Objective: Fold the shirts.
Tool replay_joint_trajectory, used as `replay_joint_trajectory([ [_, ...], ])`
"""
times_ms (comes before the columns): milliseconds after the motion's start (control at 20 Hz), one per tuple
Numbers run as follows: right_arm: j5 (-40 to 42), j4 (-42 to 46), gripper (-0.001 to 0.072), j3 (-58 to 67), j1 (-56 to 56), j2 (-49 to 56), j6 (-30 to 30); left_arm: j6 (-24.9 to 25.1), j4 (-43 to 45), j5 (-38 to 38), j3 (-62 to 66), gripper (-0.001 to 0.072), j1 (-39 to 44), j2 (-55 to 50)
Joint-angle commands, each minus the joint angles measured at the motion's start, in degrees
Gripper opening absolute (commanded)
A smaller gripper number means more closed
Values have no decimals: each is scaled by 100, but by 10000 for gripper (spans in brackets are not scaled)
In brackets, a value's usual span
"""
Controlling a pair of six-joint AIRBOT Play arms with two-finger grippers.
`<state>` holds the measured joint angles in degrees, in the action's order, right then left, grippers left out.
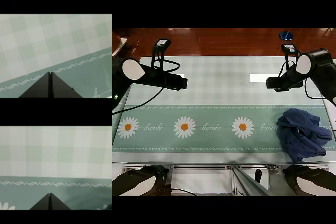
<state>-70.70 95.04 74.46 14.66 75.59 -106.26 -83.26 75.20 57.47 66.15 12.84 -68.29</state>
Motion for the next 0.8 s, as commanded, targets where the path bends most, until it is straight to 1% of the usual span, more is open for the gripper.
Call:
replay_joint_trajectory([
  [0, 0, 0, 23, -2, 4, 0, 0, 2, 2, 0, -2, 17, -2, -4],
  [500, 11, 2, 23, -2, 4, 0, 2, 2, 2, 0, -2, 17, -2, -4],
  [550, 138, 17, 23, -2, 4, 2, 2, 2, 0, -4, -2, 17, -2, -7],
  [750, 691, 195, 23, 0, 4, 2, -11, 2, -85, -592, -2, 17, -2, -13],
])
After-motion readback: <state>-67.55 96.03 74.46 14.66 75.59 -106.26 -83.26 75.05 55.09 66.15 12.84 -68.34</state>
